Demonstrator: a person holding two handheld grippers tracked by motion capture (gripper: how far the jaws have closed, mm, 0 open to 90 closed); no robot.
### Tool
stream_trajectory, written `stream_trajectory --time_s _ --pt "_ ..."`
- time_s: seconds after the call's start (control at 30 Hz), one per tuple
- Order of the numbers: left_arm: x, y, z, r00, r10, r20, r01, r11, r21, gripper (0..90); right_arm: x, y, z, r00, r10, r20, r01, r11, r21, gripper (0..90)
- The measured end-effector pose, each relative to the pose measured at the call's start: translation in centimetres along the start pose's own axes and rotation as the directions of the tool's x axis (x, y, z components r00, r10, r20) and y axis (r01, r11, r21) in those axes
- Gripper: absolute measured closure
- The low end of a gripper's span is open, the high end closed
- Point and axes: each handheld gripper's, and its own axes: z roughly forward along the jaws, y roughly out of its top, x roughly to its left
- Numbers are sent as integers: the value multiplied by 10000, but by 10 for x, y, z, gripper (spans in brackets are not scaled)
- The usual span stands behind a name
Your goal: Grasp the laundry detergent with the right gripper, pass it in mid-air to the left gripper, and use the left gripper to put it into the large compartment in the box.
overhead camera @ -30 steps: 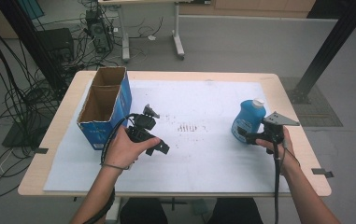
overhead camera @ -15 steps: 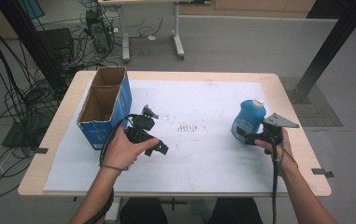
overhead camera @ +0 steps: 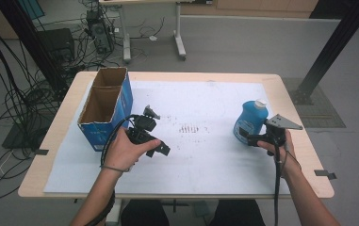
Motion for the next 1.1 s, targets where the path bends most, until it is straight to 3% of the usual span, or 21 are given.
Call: stream_trajectory --time_s 1.1 --pt "-3 2 0 10000 30 -93 -29 10000 44 104 0 -2 -2 9998 203 -77 -204 9997 -128 32"
